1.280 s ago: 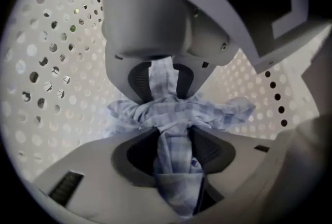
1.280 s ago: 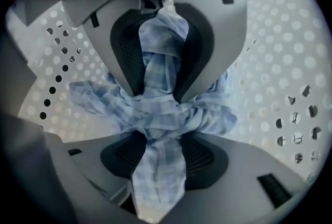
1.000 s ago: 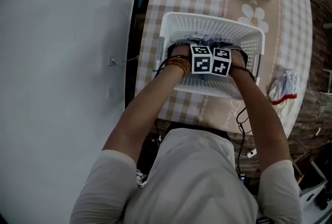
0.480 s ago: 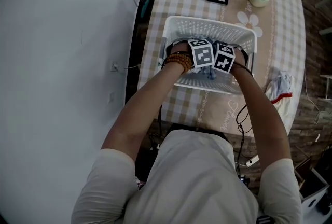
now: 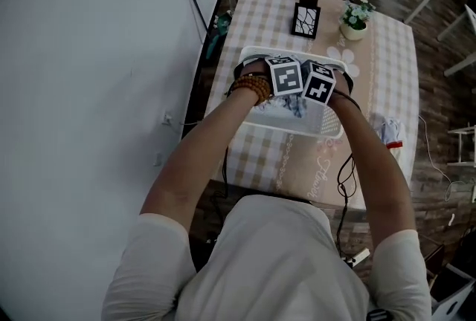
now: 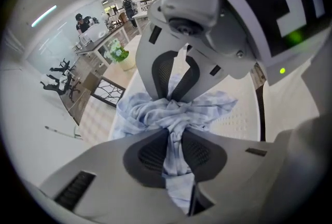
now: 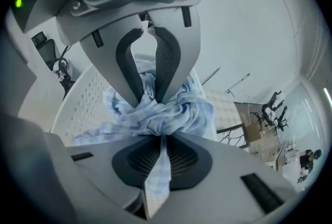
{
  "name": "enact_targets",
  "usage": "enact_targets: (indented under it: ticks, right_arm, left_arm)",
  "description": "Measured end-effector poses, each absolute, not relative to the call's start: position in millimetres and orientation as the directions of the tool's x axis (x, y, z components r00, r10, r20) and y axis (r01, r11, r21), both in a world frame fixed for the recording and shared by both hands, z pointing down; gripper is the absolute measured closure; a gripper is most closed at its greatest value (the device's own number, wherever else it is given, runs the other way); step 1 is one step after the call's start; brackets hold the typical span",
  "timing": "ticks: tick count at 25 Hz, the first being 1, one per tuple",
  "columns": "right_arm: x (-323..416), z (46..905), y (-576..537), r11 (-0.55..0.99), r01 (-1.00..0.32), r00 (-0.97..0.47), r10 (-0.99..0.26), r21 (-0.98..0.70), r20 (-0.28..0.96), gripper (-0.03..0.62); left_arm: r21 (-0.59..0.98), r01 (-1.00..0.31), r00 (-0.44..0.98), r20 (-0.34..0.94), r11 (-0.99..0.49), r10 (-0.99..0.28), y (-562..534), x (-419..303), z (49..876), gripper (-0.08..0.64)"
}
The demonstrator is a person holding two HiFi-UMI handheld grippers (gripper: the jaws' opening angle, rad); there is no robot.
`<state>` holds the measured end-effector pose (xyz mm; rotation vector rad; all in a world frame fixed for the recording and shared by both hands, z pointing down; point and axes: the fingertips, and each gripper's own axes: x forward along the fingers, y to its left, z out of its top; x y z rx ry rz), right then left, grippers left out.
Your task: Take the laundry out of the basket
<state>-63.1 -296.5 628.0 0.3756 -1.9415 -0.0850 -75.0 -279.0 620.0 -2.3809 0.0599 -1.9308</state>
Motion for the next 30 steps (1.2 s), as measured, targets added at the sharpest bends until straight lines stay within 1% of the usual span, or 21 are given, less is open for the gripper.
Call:
enact_targets:
  ticks: [4, 10, 14, 16, 19, 24, 30]
  right_arm:
    - [-62.2, 573.8, -300.8, 0.934, -0.214, -0.357, -0.348, 0.286, 0.867, 0.537]
    - [-67.5, 487.2, -301.3, 0.898, -0.189, -0.363, -0.440, 0.398, 0.821, 0.537]
    - [-60.8, 477.1, -302.9, 0.882, -0.205, -0.355, -0.471, 0.424, 0.808, 0.537]
    - [-50.1, 473.2, -301.6, 0.871, -0.228, -0.336, -0.491, 0.436, 0.804, 0.537]
    - [-29.7, 466.2, -291.9, 0.864, -0.254, -0.328, -0.500, 0.435, 0.802, 0.537]
    - [47.3, 462.1, -264.4, 0.824, -0.347, -0.254, -0.542, 0.447, 0.801, 0.537]
    - [180.5, 455.9, -204.8, 0.723, -0.507, -0.102, -0.591, 0.469, 0.800, 0.537]
  left_arm:
    - [-0.127, 0.005, 0.221, 0.967, -0.992, -0.123, -283.5, -74.6, 571.3, 0.468]
    - [-0.238, -0.016, 0.242, 0.942, -0.971, -0.235, -285.1, -79.9, 488.7, 0.469]
    - [-0.271, 0.008, 0.256, 0.931, -0.963, -0.260, -287.6, -71.5, 478.7, 0.469]
    - [-0.284, 0.022, 0.280, 0.922, -0.958, -0.267, -286.2, -61.1, 474.9, 0.469]
    - [-0.286, 0.049, 0.273, 0.926, -0.957, -0.262, -275.8, -43.7, 468.6, 0.469]
    - [-0.302, 0.162, 0.325, 0.915, -0.940, -0.238, -250.1, 33.1, 464.3, 0.469]
    - [-0.324, 0.350, 0.400, 0.900, -0.879, -0.173, -193.6, 163.3, 458.9, 0.469]
